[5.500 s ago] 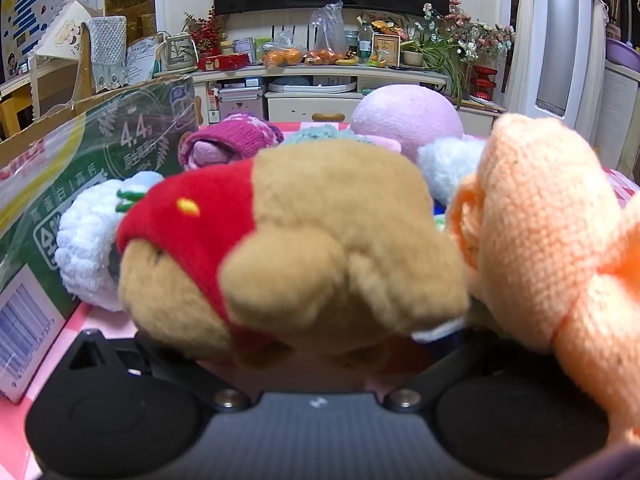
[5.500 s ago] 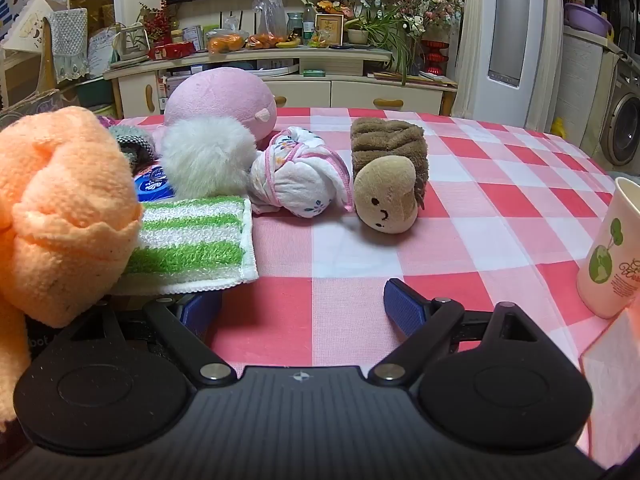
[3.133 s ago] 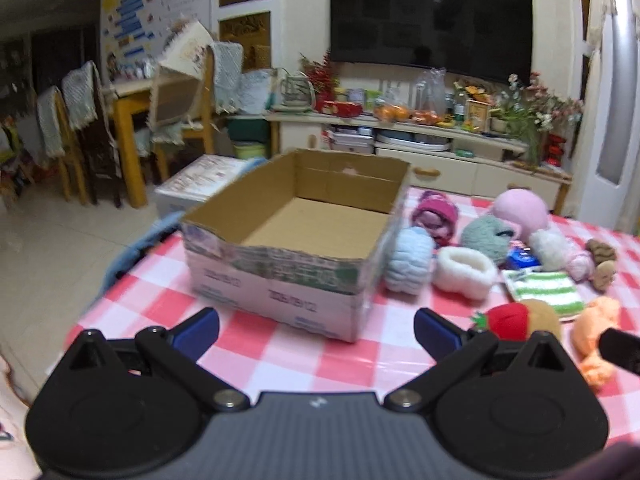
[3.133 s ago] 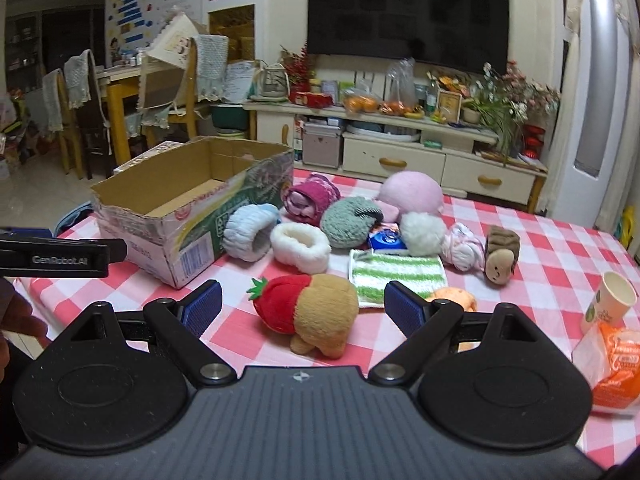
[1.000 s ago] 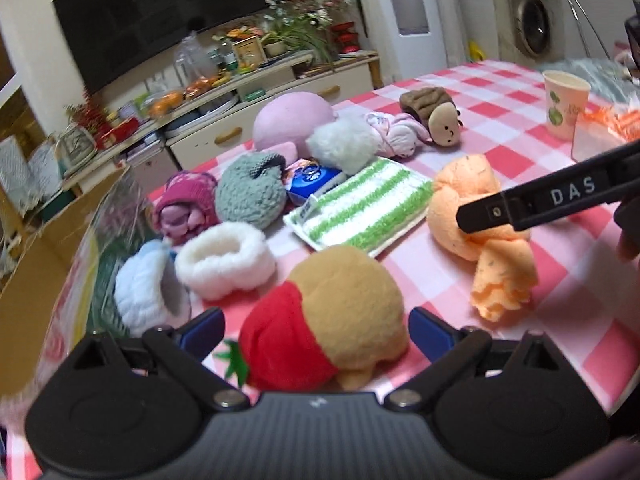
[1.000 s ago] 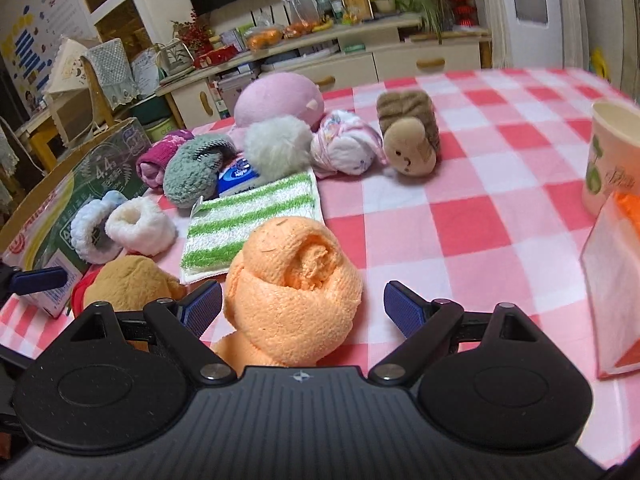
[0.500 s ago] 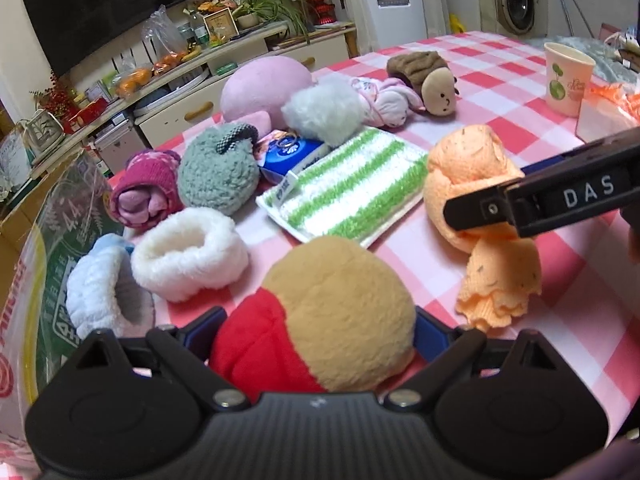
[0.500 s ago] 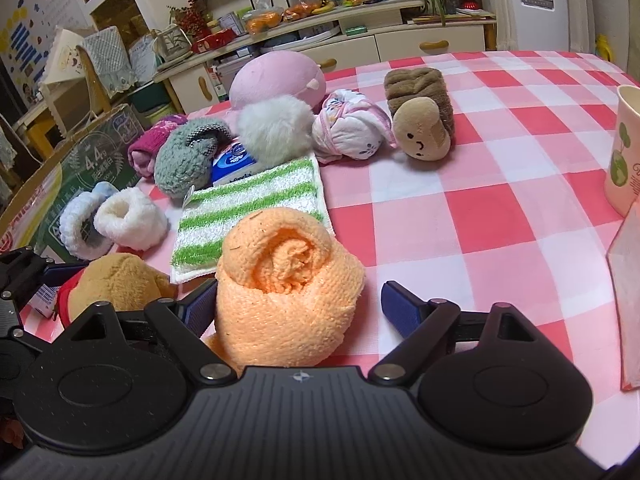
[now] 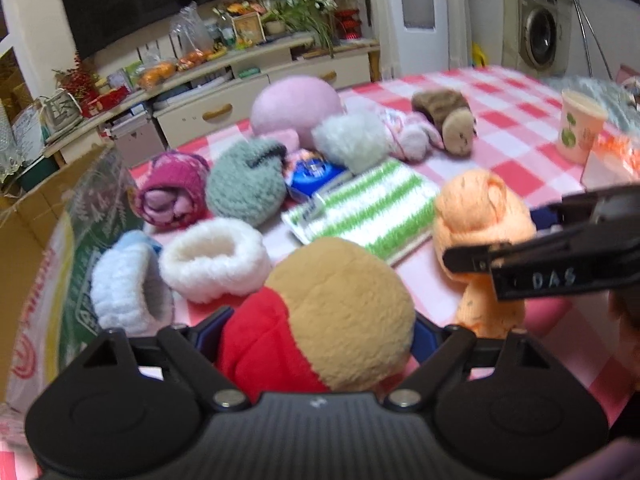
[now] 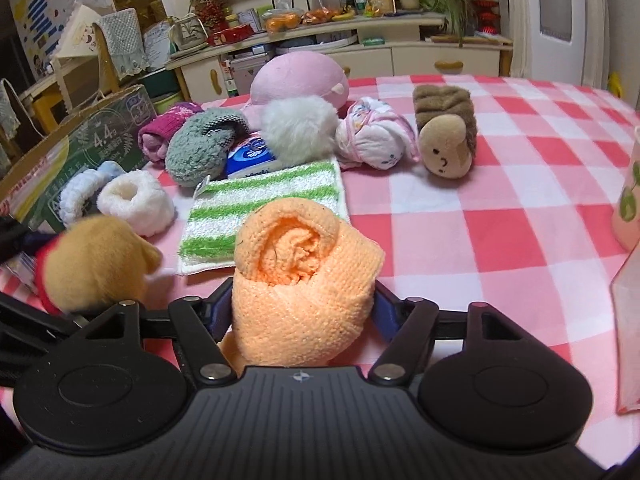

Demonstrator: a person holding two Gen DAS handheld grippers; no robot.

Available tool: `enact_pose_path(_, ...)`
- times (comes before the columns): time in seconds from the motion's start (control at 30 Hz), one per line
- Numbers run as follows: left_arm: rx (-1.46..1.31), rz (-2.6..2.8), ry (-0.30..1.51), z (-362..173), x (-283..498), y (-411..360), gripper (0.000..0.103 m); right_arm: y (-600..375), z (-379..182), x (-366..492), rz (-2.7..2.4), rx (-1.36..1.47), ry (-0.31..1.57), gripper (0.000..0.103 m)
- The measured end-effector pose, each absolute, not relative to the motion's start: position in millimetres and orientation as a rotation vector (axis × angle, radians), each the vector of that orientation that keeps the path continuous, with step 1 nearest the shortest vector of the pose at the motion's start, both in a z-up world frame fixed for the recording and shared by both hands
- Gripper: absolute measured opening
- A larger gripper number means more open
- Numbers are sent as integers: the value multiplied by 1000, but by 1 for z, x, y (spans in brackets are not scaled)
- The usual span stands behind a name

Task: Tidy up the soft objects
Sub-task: 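Carry both items over the cardboard box and open both tools to drop them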

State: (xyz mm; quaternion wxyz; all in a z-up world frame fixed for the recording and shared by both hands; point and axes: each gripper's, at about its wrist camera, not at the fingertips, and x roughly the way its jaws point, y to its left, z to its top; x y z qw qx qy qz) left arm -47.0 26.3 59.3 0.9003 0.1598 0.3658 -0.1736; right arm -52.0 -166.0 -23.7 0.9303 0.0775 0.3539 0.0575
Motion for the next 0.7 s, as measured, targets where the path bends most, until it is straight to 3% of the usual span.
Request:
enact_pose_path(0.37, 197, -308, 612, 107, -49, 61, 87, -170, -13, -56, 54, 213, 686, 83)
enact_pose_path(0.7, 90, -214, 501, 141, -50, 101, 87, -139, 40, -45, 123, 171, 597, 83)
